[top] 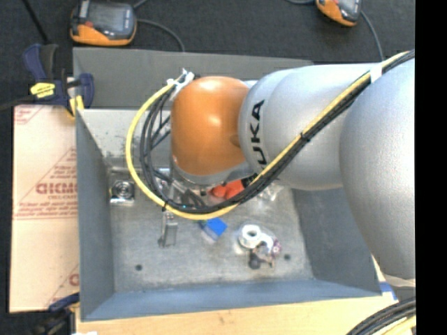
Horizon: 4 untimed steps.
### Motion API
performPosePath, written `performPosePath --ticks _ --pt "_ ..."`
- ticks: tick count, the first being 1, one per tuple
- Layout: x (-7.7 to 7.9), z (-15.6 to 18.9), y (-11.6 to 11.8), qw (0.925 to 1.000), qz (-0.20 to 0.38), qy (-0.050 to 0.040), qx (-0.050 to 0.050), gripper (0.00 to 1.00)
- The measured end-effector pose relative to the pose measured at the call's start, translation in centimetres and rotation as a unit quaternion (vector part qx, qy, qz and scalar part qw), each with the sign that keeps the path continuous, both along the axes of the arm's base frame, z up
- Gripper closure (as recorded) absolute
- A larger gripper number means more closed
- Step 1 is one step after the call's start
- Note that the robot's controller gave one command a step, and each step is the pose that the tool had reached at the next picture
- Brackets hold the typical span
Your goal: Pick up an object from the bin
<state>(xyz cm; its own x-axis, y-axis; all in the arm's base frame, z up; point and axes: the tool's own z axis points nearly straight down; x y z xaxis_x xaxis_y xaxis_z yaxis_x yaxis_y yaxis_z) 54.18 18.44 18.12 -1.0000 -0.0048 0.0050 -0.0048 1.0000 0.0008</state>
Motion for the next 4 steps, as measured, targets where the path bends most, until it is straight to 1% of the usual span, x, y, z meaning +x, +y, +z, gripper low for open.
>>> performPosePath --ticks 1,2,3,4 --pt "-3.3 -4.8 -5.8 0.9997 0.026 0.0000 -0.002 0.00" --pt "6.4 -10.7 -5.6 0.9996 0.028 -0.0062 -0.001 0.00" --pt "6.6 -1.5 -13.3 0.9844 0.176 -0.0077 -0.002 0.00" --pt "1.2 -10.1 -13.3 0.8732 0.487 -0.0016 0.002 0.00"
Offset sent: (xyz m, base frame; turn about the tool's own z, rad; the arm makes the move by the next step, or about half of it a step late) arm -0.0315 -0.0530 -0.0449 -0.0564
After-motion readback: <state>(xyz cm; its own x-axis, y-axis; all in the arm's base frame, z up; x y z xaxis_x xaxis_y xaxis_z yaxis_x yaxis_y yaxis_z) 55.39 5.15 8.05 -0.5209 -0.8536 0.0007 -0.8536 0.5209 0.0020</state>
